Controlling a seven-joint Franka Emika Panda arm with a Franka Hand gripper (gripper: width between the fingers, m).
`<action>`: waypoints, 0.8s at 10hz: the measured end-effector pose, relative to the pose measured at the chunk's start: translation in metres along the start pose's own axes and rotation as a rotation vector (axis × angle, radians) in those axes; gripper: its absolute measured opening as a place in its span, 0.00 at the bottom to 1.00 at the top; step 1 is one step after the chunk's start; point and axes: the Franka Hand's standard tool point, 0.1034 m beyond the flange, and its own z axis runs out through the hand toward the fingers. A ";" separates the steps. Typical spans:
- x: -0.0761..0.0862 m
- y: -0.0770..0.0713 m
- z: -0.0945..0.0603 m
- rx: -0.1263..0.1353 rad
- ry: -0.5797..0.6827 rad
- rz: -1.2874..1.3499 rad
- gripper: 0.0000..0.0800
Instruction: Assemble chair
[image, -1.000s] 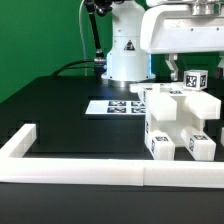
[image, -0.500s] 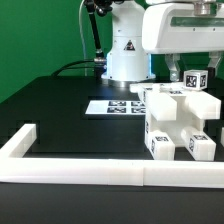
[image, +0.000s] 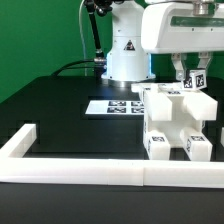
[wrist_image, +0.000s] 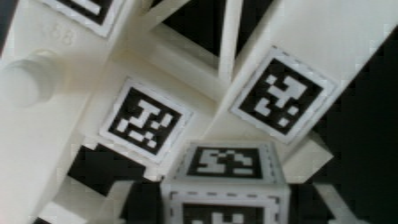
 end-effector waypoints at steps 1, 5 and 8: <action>0.000 0.000 0.000 0.003 0.002 0.065 0.36; 0.001 -0.001 0.000 0.004 0.003 0.464 0.36; 0.001 -0.002 0.000 0.014 0.003 0.749 0.36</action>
Offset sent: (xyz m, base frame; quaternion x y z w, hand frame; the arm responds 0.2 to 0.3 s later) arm 0.0008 0.0005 -0.0007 -0.0151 0.0050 0.2074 0.9781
